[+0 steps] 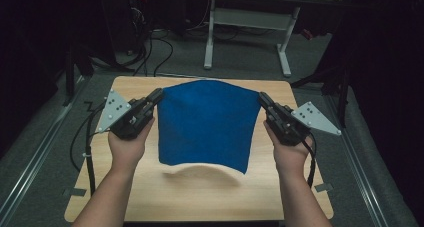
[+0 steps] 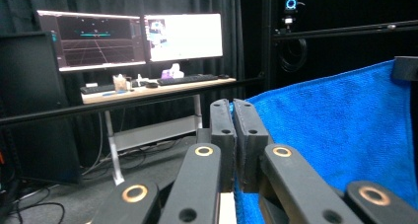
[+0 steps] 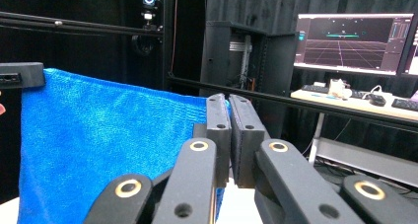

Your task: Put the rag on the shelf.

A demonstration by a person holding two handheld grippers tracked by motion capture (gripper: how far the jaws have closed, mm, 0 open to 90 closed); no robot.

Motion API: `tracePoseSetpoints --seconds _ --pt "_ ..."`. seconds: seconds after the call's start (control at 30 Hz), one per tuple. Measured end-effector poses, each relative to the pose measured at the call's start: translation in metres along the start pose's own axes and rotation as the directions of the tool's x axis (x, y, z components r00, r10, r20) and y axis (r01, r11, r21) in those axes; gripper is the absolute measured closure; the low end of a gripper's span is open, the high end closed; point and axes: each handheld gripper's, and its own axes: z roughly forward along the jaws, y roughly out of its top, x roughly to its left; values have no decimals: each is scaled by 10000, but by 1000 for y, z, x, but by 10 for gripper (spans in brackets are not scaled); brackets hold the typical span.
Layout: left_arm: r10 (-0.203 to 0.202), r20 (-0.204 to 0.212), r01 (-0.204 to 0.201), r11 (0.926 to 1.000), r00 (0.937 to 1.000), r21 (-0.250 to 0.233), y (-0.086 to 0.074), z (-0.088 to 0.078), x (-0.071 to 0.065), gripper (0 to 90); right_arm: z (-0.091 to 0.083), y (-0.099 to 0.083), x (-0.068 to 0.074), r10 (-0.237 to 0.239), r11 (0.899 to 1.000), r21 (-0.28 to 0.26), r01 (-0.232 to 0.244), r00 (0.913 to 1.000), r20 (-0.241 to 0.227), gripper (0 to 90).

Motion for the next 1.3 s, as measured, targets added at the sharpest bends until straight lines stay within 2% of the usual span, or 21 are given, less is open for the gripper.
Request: tracePoseSetpoints --seconds 0.17,0.3,0.53,0.63,0.73,0.8,0.83,0.9,0.97,1.07,1.13,1.23,1.3 --pt "257 -233 -253 9995 9994 201 9 15 14 886 13 10 -8 -73 10000 0 73 9998 196 885" --pt "286 -476 -260 9983 9985 524 15 30 25 886 25 20 -19 -40 10000 68 37 9993 379 886" --pt "-292 -847 372 9949 9960 941 18 52 50 886 50 27 -36 -45 9994 353 17 9968 794 886" --pt "77 -949 36 9930 9955 1179 22 60 57 885 62 30 -44 -84 9983 577 30 9956 933 886" --pt "582 -1100 -431 9899 9922 1352 27 70 60 885 74 34 -49 -203 9969 776 122 9942 1053 886" --pt "737 -1201 -566 9885 9900 1404 30 77 64 885 83 35 -51 -267 9962 858 168 9930 1147 886" --pt "648 -1199 -483 9896 9907 1358 31 81 67 885 87 35 -53 -306 9961 858 200 9918 1242 887" --pt "258 -1299 -73 9900 9912 1410 33 89 74 883 94 33 -57 -228 9956 927 104 9907 1341 886" --pt "228 -1465 -21 9902 9889 1393 32 99 79 883 102 31 -63 -143 9945 1049 -3 9902 1386 886" --pt "828 -1747 -507 9822 9811 1806 29 116 79 883 114 28 -70 -169 9918 1281 -36 9872 1586 887" --pt "705 -1799 -333 9788 9811 2019 24 126 82 883 123 24 -75 -286 9890 1480 24 9841 1753 887" --pt "588 -1892 -131 9722 9802 2339 13 137 87 883 133 16 -84 -191 9851 1716 -109 9848 1726 887" --pt "558 -1933 38 9555 9795 2951 0 147 91 881 139 9 -88 -184 9808 1943 -152 9853 1700 887"
